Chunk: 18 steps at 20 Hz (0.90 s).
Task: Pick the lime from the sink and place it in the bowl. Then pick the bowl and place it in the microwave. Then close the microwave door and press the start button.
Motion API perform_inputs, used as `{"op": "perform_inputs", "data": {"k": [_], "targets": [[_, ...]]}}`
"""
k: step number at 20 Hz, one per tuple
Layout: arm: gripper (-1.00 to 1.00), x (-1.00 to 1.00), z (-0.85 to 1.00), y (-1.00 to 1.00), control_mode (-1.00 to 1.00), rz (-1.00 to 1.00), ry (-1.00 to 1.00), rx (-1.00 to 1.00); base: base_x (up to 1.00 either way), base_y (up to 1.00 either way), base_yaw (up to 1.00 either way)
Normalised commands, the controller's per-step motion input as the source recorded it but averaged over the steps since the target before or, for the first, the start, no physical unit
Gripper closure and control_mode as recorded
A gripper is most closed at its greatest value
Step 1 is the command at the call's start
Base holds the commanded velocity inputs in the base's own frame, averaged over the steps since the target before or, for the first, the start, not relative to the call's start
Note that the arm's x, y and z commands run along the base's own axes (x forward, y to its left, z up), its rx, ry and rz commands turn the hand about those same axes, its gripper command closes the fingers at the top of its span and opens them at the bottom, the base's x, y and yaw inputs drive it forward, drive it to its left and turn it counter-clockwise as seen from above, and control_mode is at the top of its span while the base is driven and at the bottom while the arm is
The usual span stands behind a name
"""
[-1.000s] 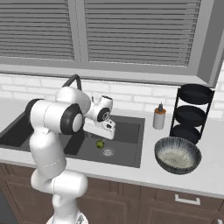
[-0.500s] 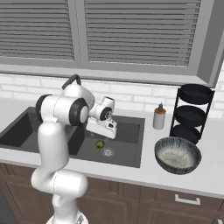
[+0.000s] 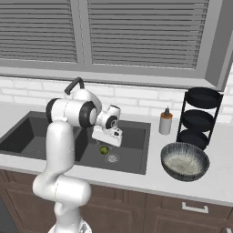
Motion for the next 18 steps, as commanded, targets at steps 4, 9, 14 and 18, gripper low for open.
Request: {"op": "perform_inputs", "data": {"k": [4,9,14,18], "targets": [[-1.00,0.25,-0.39,0.04,-1.00,0.00,-0.01,0.00,0.00,0.00,0.00],[-1.00,0.26,-0.36,0.03,-1.00,0.00,0.00,0.00,0.00,0.00,0.00],[-1.00,0.28,-0.27,0.01,-1.00,0.00,-0.04,0.00,0.00,0.00,0.00],[-1.00,0.33,-0.23,0.03,-1.00,0.00,-0.03,0.00,0.00,0.00,0.00]]}}
